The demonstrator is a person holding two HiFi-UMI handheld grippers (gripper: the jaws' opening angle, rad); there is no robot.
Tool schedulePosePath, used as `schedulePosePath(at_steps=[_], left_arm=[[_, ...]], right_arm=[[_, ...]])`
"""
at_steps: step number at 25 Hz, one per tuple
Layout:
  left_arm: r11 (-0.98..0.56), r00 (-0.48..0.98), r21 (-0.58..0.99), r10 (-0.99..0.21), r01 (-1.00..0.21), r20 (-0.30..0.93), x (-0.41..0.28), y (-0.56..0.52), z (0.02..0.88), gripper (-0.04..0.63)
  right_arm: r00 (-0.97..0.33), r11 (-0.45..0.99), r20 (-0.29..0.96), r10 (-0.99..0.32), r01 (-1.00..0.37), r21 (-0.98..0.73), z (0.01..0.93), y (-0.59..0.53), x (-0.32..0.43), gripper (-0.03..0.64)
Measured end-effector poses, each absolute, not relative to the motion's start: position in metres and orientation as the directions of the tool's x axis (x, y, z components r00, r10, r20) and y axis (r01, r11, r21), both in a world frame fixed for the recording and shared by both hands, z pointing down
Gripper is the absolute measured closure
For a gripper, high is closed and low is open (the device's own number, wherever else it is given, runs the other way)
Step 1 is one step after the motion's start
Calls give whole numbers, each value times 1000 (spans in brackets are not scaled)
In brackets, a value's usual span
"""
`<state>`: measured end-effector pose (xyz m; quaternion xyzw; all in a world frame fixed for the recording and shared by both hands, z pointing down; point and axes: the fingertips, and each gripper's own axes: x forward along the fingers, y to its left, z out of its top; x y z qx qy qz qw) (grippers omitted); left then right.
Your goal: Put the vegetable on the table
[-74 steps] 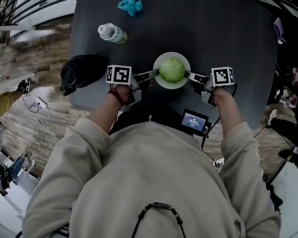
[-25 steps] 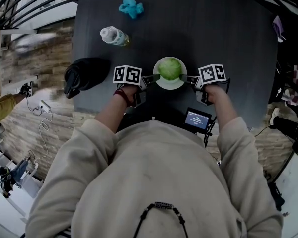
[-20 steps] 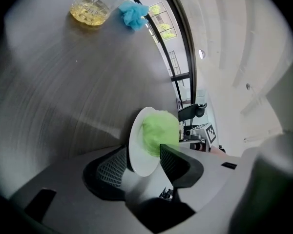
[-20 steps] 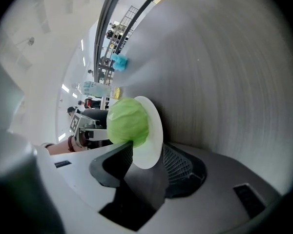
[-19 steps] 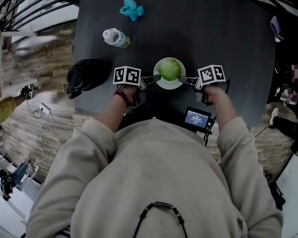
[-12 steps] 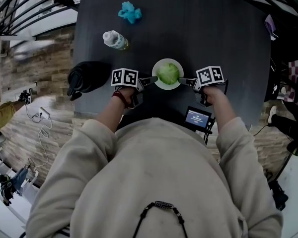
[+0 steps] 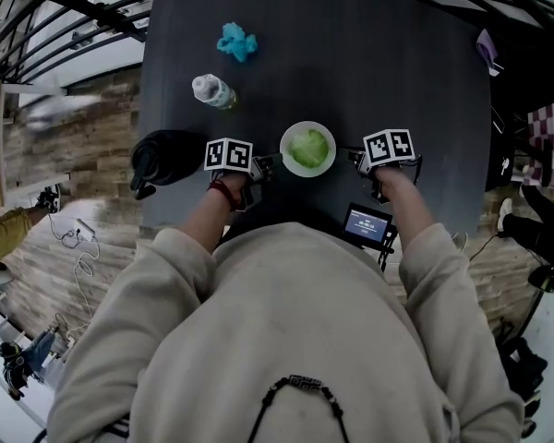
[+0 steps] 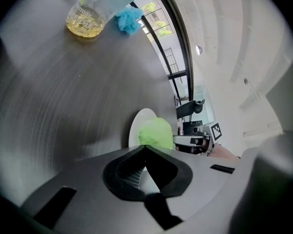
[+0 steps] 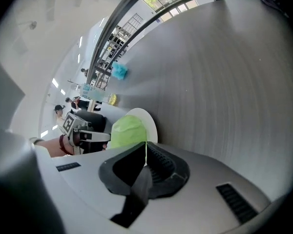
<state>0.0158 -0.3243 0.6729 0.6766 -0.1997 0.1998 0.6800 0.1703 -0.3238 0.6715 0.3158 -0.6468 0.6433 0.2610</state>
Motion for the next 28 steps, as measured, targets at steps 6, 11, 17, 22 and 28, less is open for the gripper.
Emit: schedulePosePath(at_steps=[6,11,17,22,28], left_arm=[[-173,868,851,-85,-496,489,30,-349,624,589],[-509,887,728,-223,-459,404,55,-401,530,589],[-737,913,538,-336,-408,232,81,-434,420,589],[-780,927,504,-340,-371,157,91,-428,382,589],[-789,932,496,-318,-363,177,91,-421,386,589]], right_arm=[[-695,106,700,-163,-718,-688,625,-337,167,600],[-692,300,597,-407,-718,-628,534,-383,157,600],[-694,419,436,-574,-706,-571,425,-411,151,601],[-702,477,399,-590,-702,-528,389,-408,147,603],[-703,477,406,-584,-702,-529,392,-406,145,603]])
